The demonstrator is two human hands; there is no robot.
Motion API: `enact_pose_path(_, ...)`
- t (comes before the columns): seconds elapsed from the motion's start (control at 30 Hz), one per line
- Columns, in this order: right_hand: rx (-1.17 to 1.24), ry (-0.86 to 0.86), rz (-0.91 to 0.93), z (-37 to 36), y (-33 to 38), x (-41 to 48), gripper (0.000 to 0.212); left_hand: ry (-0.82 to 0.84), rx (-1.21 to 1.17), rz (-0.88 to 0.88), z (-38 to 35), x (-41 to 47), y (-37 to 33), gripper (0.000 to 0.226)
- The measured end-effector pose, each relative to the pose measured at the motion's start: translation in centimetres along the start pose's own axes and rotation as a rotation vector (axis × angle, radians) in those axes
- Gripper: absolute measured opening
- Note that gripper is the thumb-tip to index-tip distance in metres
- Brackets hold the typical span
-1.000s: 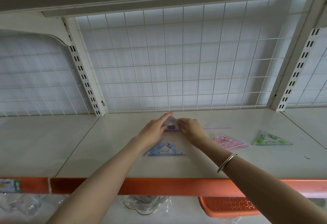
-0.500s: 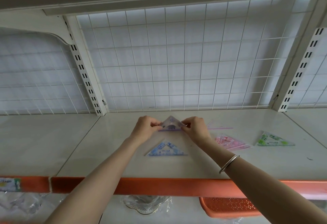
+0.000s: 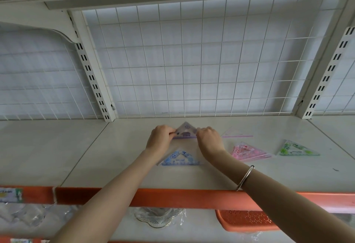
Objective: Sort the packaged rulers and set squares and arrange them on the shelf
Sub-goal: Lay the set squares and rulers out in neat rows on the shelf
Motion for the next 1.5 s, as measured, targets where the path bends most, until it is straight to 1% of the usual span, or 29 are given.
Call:
enact_pose_path(0.07, 0.097, 0.004, -0.043, 0.1, -0.8, 0.2, 0.026, 0.027, -0.041, 0.002, 0.1, 0.3, 0.2, 0.016)
enact_pose_path(0.13, 0.233, -0.027, -0.099, 0.2, -1.6, 0.5, 0.024, 0.077, -0.065, 0.009, 0.2, 0.8, 0.3, 0.02)
enact_pose_path(0.23, 0.365, -0.038, -0.13, 0.4, -2.4, 1.3, 0.019, 0.178, -0.005, 0.008, 0.0, 1.5, 0.2, 0.018)
enact_pose_path(0.33, 0.489, -0.014, -0.167, 0.7, -2.9, 1.8, 0.016, 0.31, -0.013, 0.09, 0.2, 2.6, 0.7, 0.019)
enact_pose_path(0.43, 0.612, 0.02, -0.212, 0.9, -2.9, 1.9, 0.021, 0.446, -0.023, 0.188, 0.6, 3.7, 1.4, 0.025)
enact_pose_path(0.5, 0.642, 0.047, -0.222, 0.8, -2.8, 2.0, 0.018, 0.503, -0.049, 0.242, 0.7, 3.9, 1.7, 0.025)
enact_pose_path(0.57, 0.64, 0.061, -0.23, 0.7, -2.6, 2.2, 0.015, 0.503, -0.089, 0.283, 0.7, 3.9, 1.9, 0.026)
enact_pose_path(0.63, 0.63, 0.062, -0.242, 0.5, -2.6, 2.3, 0.017, 0.456, -0.12, 0.305, 0.8, 4.0, 1.9, 0.026)
enact_pose_path(0.73, 0.604, 0.057, -0.263, 0.2, -2.4, 2.3, 0.019, 0.383, -0.083, 0.294, 0.7, 4.0, 1.5, 0.02)
enact_pose_path(0.8, 0.595, 0.045, -0.276, 0.1, -2.3, 2.4, 0.019, 0.338, -0.067, 0.292, 0.7, 4.0, 1.3, 0.022)
enact_pose_path(1.0, 0.568, 0.042, -0.285, -0.1, -2.2, 2.5, 0.021, 0.32, -0.057, 0.302, 0.8, 3.8, 0.9, 0.025)
enact_pose_path(1.07, 0.545, 0.027, -0.265, 0.1, -2.1, 2.6, 0.027, 0.3, -0.067, 0.299, 0.8, 3.8, 0.7, 0.029)
enact_pose_path(1.13, 0.56, 0.02, -0.231, 0.3, -2.1, 2.7, 0.037, 0.295, -0.062, 0.286, 0.9, 3.6, 0.3, 0.036)
enact_pose_path(1.27, 0.558, 0.097, -0.14, 0.4, -1.9, 2.6, 0.062, 0.38, 0.006, 0.254, 1.2, 3.1, -0.2, 0.057)
enact_pose_path(1.37, 0.506, 0.091, -0.121, 0.6, -1.9, 2.5, 0.064, 0.417, 0.088, 0.231, 1.1, 3.0, -0.3, 0.072)
enact_pose_path(1.5, 0.48, 0.07, -0.109, 0.6, -1.7, 2.5, 0.057, 0.385, 0.139, 0.195, 1.0, 3.0, -0.5, 0.073)
Point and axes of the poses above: each hand's wrist, its own x-axis towards the middle knuckle, its own z-axis out of the back of the hand, y = z × x, the point moved 5 cm from there along x, towards the middle knuckle, and after that the axes turned 10 degrees about z, right-handed, at the moved point
